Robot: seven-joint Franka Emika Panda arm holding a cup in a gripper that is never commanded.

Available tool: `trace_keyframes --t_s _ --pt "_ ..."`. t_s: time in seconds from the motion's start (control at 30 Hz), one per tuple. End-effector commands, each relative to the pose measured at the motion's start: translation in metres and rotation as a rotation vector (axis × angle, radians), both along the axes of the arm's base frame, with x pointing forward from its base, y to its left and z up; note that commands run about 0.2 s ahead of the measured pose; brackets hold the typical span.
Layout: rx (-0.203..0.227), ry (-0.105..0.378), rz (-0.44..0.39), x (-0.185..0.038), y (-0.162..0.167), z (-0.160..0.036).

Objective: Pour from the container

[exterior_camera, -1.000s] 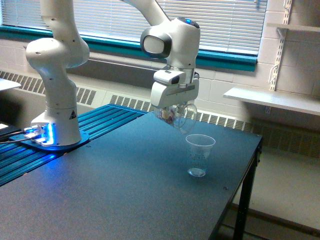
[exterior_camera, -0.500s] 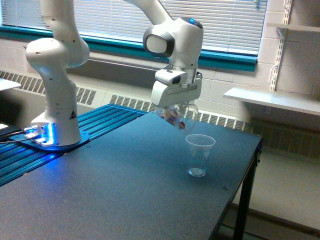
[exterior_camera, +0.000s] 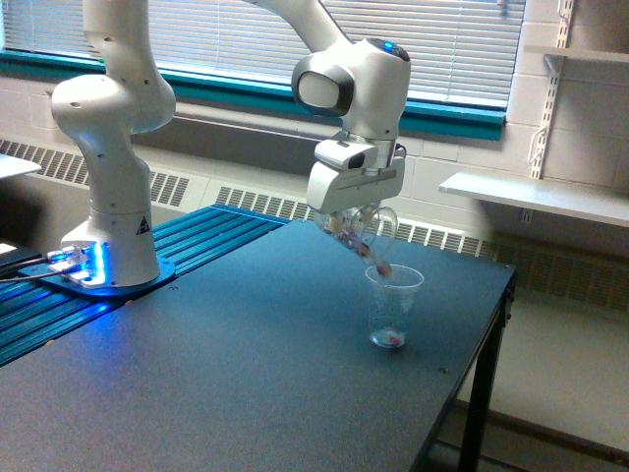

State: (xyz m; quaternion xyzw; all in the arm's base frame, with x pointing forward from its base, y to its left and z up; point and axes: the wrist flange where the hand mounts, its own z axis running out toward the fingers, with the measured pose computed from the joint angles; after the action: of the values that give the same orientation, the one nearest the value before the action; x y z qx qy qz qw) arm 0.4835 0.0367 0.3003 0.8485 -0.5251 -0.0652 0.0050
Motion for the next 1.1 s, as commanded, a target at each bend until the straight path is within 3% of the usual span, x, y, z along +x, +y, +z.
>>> trace_keyframes --t_s 0.03,0.6,1.1 --pt "-0.013 0.002 0.022 0.004 0.018 0.003" --pt "0.042 0.039 0.031 0.002 0.040 -0.004" --pt "0.083 0.049 -0.034 0.017 0.018 0.007"
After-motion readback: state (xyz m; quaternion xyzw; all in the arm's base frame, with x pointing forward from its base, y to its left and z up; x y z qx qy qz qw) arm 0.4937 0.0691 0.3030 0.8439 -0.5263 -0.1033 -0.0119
